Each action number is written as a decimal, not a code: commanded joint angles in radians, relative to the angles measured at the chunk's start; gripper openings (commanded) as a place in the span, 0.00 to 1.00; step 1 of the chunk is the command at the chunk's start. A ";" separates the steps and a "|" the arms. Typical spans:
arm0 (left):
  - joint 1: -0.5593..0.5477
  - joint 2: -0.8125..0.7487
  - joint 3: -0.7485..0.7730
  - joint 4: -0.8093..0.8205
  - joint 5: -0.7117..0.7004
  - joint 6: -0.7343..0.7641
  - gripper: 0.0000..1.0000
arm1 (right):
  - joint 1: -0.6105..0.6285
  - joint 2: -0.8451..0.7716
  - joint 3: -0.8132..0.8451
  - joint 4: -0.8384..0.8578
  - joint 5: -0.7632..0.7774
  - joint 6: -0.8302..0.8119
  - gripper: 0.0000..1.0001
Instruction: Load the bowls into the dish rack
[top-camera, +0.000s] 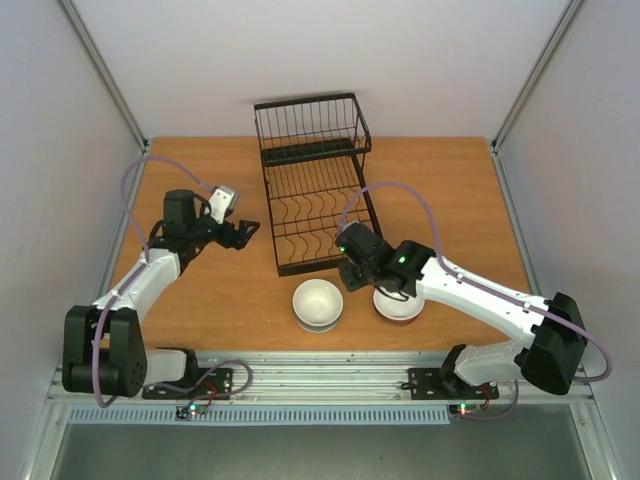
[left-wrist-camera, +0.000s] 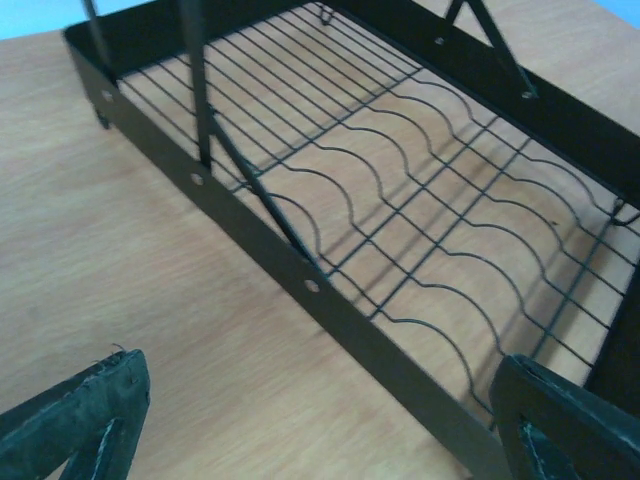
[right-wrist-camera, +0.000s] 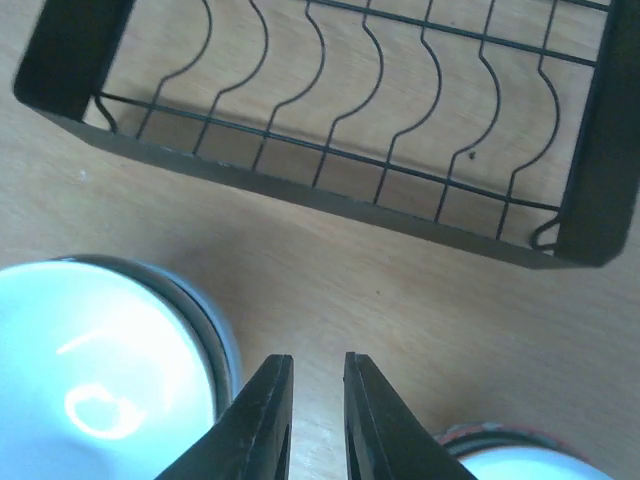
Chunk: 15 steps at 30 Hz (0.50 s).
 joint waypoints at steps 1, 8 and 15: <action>-0.058 -0.010 0.045 -0.106 0.048 0.052 0.91 | 0.044 0.000 0.006 -0.067 0.197 0.048 0.18; -0.157 -0.039 0.057 -0.164 0.045 0.115 0.87 | 0.045 -0.007 0.015 -0.064 0.372 0.046 0.98; -0.163 -0.049 0.049 -0.170 0.048 0.123 0.86 | 0.044 -0.002 -0.023 0.007 0.298 -0.003 0.99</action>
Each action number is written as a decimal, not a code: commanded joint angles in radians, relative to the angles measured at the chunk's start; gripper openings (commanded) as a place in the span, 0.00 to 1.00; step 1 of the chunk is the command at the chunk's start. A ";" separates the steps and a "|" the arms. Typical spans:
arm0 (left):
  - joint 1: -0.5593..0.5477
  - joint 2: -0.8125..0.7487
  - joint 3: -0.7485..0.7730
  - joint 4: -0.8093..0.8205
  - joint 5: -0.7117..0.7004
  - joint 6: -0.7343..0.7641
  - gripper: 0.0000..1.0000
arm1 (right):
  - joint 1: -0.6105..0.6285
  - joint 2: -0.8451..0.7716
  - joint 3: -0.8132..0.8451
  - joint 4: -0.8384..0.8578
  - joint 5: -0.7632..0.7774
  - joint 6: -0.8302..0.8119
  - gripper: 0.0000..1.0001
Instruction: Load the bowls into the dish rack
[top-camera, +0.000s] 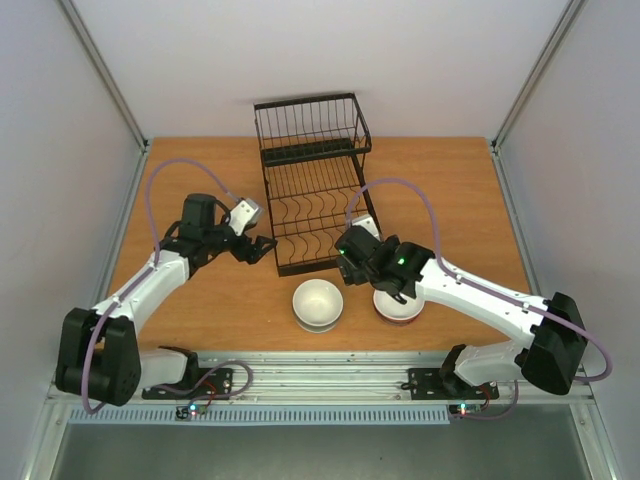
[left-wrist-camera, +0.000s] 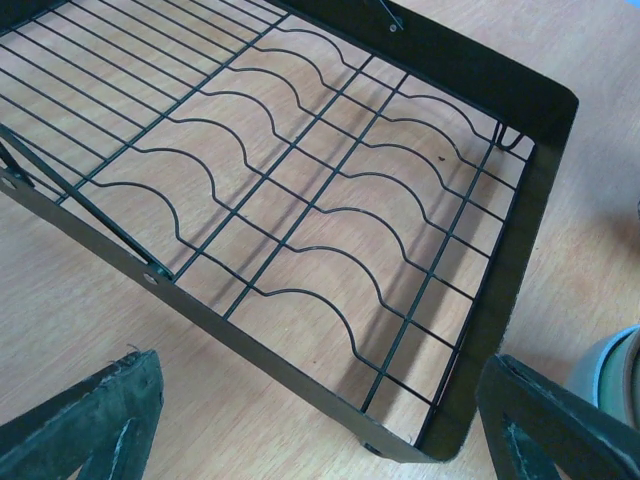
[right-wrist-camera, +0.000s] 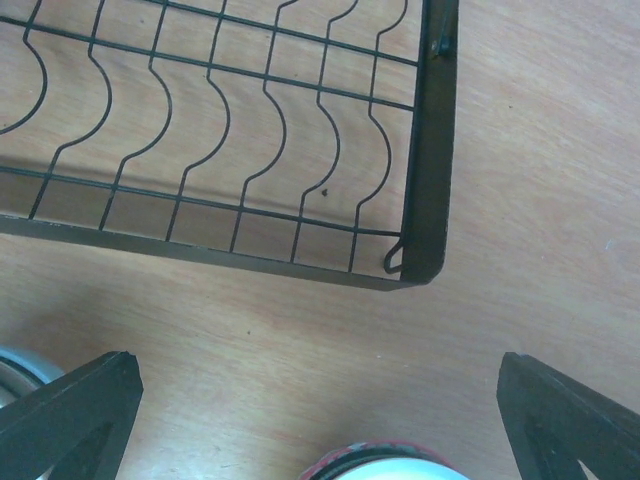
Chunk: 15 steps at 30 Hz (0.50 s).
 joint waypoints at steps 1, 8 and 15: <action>-0.004 -0.022 0.022 -0.012 0.015 0.023 0.87 | 0.003 -0.014 -0.011 0.037 -0.036 -0.018 0.98; -0.009 -0.006 0.037 -0.031 0.012 0.025 0.86 | 0.004 -0.072 0.008 0.046 -0.387 0.005 0.80; -0.132 0.082 0.194 -0.245 -0.065 0.022 0.75 | 0.004 -0.066 -0.014 0.028 -0.388 0.036 0.78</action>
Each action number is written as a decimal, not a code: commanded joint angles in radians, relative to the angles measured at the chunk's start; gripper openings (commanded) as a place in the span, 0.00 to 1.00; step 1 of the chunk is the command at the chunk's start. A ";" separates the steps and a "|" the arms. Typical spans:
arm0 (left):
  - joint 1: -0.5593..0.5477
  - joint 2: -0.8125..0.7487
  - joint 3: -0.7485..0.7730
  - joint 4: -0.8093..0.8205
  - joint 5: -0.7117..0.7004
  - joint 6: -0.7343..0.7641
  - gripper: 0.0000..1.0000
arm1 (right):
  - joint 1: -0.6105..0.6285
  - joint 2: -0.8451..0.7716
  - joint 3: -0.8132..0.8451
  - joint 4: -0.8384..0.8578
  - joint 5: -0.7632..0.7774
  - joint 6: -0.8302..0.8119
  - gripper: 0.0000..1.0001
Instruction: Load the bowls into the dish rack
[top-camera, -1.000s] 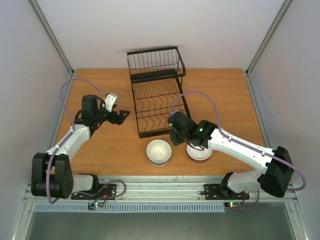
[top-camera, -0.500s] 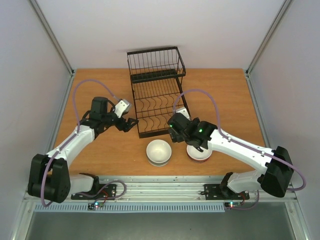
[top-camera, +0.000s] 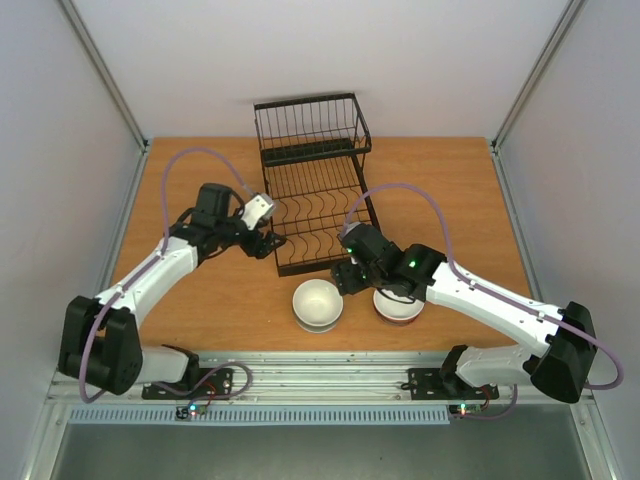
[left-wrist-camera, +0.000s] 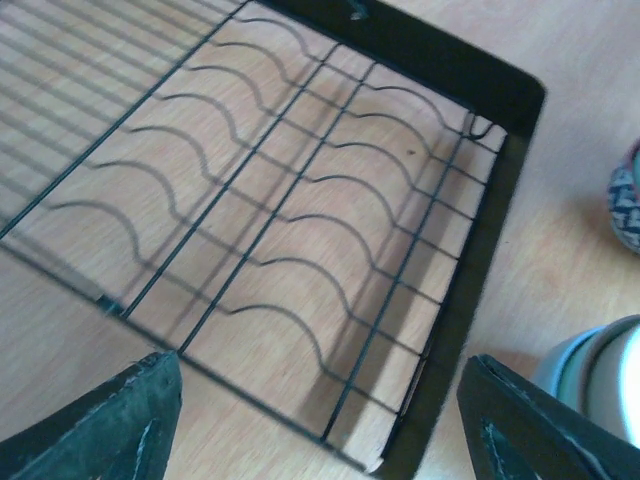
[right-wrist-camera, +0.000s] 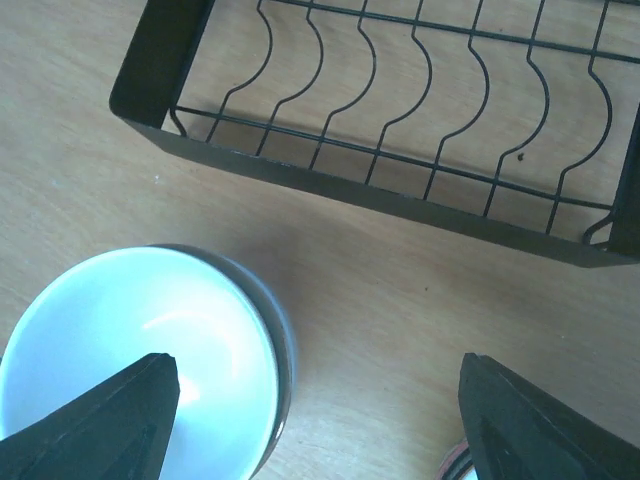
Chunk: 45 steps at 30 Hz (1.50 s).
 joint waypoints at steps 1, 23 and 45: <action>-0.092 0.040 0.106 -0.153 -0.024 0.019 0.75 | 0.004 0.004 -0.011 -0.007 -0.027 0.031 0.78; -0.494 0.110 0.150 -0.438 -0.298 0.159 0.40 | 0.004 -0.038 -0.106 -0.003 0.038 0.120 0.80; -0.499 0.155 0.189 -0.494 -0.265 0.164 0.31 | 0.004 -0.022 -0.146 0.011 0.047 0.139 0.81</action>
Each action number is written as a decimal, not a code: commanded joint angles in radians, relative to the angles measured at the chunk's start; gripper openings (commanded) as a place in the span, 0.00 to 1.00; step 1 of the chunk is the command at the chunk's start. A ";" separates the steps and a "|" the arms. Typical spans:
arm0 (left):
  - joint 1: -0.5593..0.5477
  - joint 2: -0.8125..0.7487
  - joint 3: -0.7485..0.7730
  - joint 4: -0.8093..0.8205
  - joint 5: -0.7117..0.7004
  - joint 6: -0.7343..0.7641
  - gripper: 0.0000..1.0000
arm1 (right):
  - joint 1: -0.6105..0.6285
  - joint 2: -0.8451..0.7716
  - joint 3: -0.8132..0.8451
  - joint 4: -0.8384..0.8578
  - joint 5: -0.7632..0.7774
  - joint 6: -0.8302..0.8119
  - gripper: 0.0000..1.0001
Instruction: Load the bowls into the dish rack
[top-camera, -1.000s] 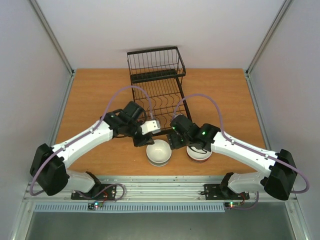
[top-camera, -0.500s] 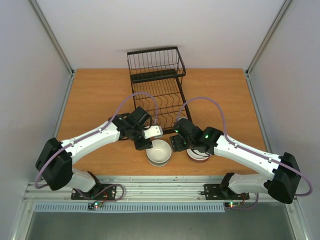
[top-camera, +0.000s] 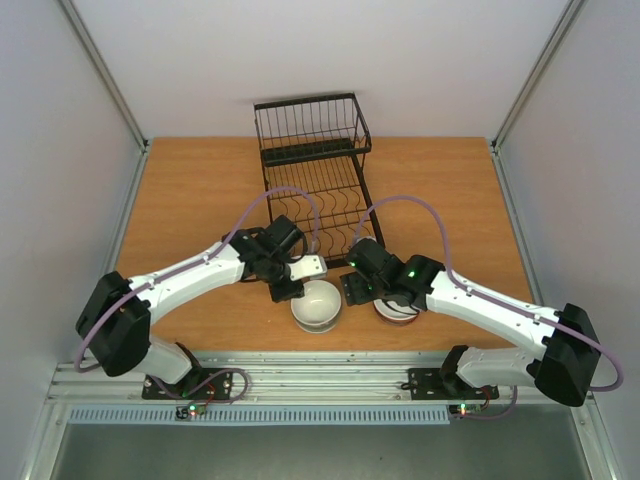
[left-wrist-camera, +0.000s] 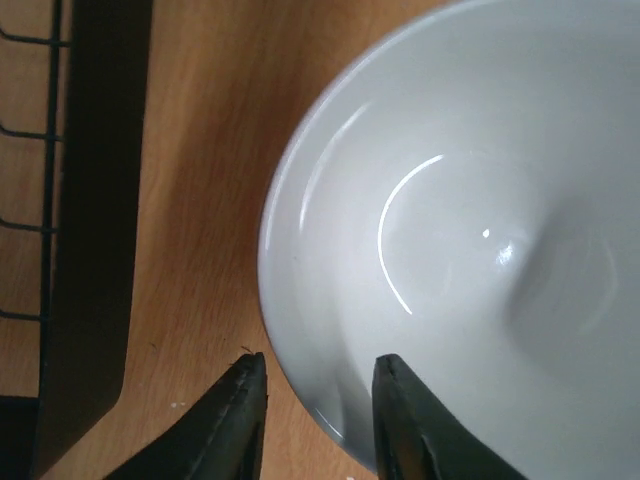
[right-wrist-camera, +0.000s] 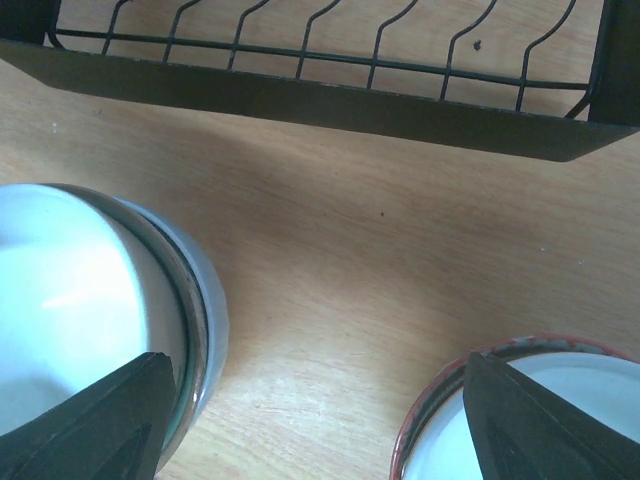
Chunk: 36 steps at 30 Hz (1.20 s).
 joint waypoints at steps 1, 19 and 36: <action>-0.003 0.009 0.040 -0.064 0.046 0.019 0.34 | 0.004 0.012 -0.010 0.014 0.018 0.019 0.81; -0.010 0.065 0.069 -0.092 0.029 0.022 0.43 | 0.003 0.029 -0.020 0.036 0.011 0.019 0.81; -0.010 0.030 0.065 -0.083 0.027 0.014 0.00 | 0.004 0.058 -0.018 0.042 0.011 0.019 0.80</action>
